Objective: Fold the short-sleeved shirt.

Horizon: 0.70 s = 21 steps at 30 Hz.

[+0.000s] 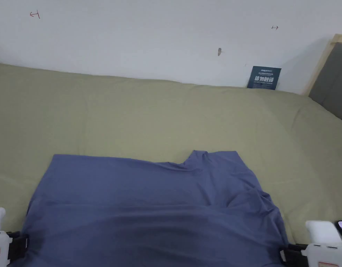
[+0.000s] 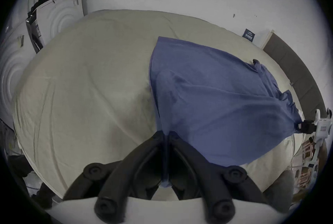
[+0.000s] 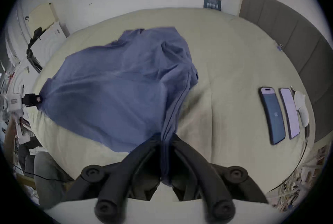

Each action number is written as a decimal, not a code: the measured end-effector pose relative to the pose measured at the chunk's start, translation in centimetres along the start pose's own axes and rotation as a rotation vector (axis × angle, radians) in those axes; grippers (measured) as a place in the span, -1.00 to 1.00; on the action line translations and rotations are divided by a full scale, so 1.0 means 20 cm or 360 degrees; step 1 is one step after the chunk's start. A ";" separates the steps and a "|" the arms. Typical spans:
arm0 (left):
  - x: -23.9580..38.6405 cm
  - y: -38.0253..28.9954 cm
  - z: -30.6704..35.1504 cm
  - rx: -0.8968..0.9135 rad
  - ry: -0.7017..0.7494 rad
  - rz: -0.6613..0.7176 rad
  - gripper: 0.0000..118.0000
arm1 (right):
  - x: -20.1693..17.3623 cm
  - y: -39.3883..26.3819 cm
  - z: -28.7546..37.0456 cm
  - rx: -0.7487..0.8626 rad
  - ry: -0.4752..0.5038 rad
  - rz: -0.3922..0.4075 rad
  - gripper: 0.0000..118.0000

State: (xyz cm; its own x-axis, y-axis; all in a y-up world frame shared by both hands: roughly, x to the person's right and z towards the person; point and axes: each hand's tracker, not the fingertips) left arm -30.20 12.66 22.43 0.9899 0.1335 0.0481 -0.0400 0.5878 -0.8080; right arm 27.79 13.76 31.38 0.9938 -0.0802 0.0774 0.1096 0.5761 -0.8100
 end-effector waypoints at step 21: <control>-0.18 -0.40 0.35 -0.0161 -0.0128 0.0045 -0.92 | 0.08 -0.37 0.34 -0.0217 0.0106 -0.0112 -0.90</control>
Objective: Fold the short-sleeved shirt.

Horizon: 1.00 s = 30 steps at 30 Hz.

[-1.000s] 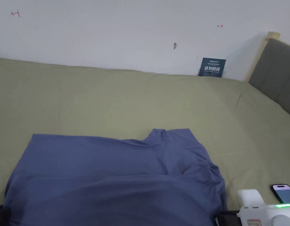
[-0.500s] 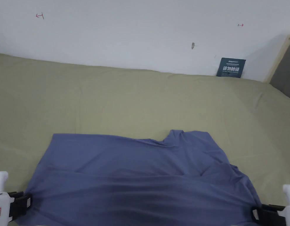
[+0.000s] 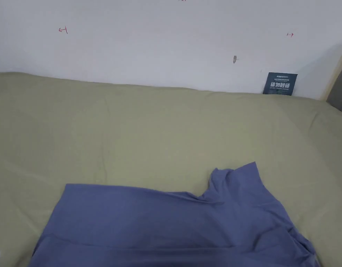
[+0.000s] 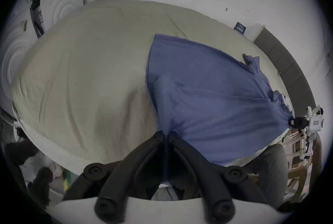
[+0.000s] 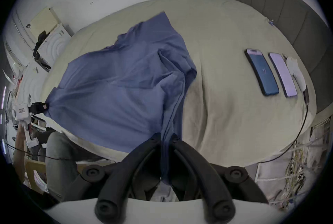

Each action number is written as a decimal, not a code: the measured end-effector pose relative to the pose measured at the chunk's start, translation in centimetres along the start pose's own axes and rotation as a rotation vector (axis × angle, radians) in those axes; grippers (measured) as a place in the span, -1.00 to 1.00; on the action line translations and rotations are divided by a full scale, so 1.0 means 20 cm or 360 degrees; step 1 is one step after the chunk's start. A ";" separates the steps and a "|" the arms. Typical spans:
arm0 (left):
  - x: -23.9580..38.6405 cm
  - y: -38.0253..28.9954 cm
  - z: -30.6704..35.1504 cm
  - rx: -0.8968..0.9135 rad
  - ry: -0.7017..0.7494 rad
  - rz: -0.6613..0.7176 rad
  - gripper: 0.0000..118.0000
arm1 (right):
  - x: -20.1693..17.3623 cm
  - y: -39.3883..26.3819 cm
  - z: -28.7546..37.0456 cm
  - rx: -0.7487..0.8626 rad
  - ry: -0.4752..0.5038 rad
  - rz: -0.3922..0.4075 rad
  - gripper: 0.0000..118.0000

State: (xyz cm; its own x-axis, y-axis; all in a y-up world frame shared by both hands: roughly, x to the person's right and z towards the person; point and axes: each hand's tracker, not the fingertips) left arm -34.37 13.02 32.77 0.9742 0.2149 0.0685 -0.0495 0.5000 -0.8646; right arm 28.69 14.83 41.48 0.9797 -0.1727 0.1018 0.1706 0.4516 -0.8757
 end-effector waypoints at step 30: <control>0.60 0.02 0.47 0.0949 -0.0009 -0.0327 -1.00 | -0.61 -0.04 0.41 0.1181 -0.0160 0.0319 -1.00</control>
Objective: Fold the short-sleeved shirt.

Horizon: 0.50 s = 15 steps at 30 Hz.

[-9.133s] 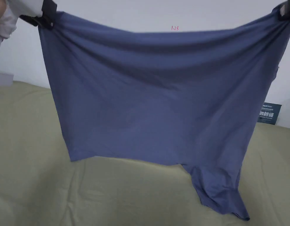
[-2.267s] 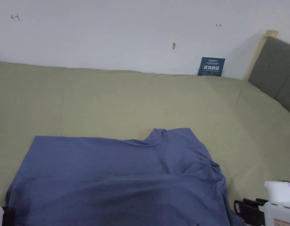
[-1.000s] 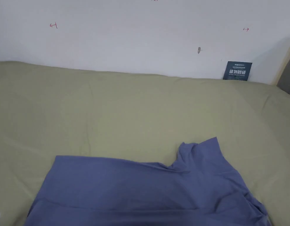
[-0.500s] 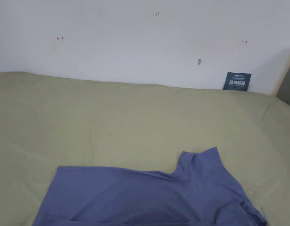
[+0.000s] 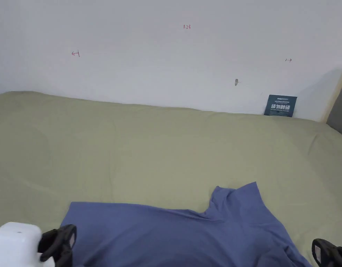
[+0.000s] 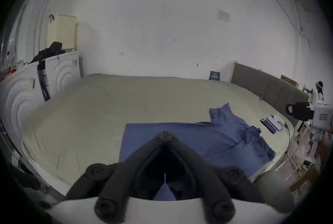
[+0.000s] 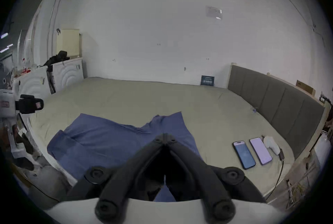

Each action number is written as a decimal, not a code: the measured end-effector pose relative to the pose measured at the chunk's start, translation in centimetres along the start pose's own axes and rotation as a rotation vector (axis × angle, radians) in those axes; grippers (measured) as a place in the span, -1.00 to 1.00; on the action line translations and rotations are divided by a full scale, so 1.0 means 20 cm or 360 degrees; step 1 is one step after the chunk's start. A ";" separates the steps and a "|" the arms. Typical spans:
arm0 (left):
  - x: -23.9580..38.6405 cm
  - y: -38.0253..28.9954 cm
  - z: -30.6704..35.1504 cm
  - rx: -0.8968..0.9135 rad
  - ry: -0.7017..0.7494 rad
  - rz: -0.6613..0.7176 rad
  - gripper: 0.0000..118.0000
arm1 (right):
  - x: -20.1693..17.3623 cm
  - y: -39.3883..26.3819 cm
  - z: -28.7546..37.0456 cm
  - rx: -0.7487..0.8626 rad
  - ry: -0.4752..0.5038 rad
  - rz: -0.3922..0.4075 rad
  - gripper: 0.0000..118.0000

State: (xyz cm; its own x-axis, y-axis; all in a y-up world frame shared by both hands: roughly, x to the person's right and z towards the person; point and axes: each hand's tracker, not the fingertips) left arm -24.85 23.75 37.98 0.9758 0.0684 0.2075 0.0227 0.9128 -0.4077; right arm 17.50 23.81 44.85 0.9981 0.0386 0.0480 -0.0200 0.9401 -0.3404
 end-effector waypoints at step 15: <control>-0.54 0.21 -1.39 -0.0940 0.0190 0.0136 0.75 | 0.12 -0.03 -0.33 -0.0240 0.0034 -0.0087 -1.00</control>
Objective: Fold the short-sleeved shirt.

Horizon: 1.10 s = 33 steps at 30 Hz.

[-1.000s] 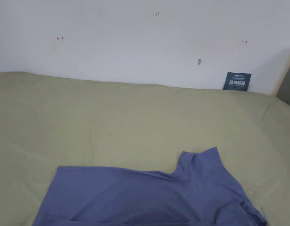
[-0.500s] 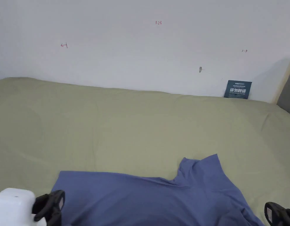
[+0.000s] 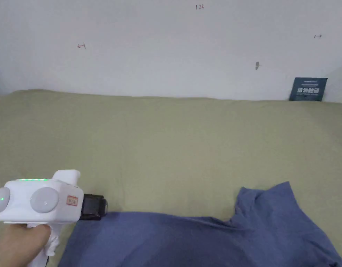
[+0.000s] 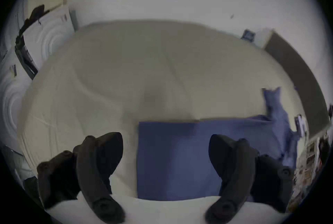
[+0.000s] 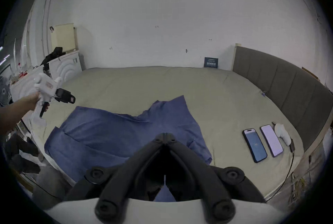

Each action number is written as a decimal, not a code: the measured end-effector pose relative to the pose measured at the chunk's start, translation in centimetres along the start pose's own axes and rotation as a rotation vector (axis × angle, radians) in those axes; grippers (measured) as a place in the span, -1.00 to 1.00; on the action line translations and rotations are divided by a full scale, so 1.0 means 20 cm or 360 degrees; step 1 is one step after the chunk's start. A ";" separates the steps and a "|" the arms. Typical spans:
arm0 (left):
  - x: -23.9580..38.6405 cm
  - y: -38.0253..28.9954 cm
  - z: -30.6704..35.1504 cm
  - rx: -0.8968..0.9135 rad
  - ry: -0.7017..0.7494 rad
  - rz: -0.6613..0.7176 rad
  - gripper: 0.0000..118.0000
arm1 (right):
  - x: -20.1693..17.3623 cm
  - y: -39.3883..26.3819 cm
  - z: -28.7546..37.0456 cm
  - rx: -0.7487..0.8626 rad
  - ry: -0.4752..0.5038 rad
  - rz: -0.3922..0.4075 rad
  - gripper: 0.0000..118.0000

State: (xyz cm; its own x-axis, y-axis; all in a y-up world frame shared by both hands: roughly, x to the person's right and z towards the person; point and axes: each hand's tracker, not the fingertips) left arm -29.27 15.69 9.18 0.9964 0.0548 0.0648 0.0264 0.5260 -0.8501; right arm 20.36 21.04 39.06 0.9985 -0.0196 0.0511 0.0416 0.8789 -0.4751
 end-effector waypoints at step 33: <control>0.12 0.03 -0.29 -0.0238 -0.0045 -0.0123 -0.88 | 0.34 0.38 -1.71 -0.1348 -0.0057 0.0003 -0.80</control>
State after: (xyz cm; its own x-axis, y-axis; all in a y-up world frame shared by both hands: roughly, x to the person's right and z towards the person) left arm -26.34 11.16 5.79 0.9883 0.0441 0.1461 0.1168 0.3974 -0.9102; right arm 28.62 11.27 5.71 0.9974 0.0094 0.0708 0.0668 0.2248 -0.9721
